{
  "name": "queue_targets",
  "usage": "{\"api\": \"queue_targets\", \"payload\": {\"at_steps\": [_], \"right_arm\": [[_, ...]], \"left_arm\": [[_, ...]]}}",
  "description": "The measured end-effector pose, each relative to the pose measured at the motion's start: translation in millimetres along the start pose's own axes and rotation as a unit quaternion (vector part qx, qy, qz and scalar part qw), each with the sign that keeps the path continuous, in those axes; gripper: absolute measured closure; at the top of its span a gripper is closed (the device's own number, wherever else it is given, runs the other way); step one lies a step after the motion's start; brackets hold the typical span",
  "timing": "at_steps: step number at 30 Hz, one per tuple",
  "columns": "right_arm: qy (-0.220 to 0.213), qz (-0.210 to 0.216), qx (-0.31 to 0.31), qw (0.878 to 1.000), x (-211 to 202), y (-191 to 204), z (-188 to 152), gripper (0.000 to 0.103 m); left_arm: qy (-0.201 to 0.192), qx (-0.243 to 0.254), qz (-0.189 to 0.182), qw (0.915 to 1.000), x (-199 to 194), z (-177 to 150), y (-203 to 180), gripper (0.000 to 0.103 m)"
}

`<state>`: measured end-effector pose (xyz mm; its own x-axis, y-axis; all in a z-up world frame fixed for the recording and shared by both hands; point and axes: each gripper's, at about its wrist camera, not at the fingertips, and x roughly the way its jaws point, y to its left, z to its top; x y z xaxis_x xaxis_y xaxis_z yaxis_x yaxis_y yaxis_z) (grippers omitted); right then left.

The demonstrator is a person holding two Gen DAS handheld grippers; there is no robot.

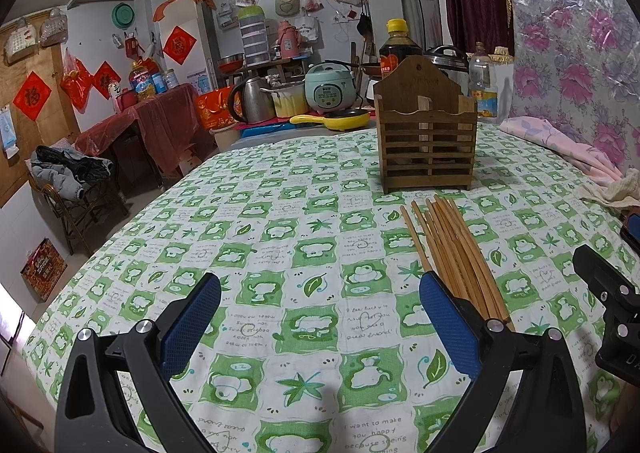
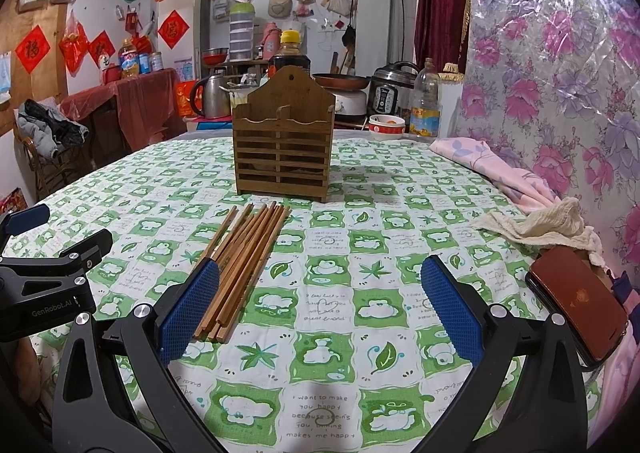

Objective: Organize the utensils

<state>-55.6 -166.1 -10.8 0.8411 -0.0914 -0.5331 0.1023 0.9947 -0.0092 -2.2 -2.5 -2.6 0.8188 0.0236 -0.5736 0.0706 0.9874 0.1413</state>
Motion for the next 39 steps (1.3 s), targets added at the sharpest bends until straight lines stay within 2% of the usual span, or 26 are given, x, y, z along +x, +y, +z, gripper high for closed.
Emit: {"api": "queue_targets", "payload": {"at_steps": [30,35,39], "right_arm": [[0.002,0.002,-0.001,1.0,0,2,-1,0.006],[0.009,0.009,0.005,1.0,2,2,-2,0.006],[0.023,0.022,0.04,0.999,8,-9,-1,0.006]], "left_arm": [[0.008,0.001,-0.005,1.0,4,-1,-1,0.005],[0.039,0.0,-0.032,0.9987,14,1,1,0.005],[0.088,-0.012,-0.072,0.9934,30,2,6,0.005]]}}
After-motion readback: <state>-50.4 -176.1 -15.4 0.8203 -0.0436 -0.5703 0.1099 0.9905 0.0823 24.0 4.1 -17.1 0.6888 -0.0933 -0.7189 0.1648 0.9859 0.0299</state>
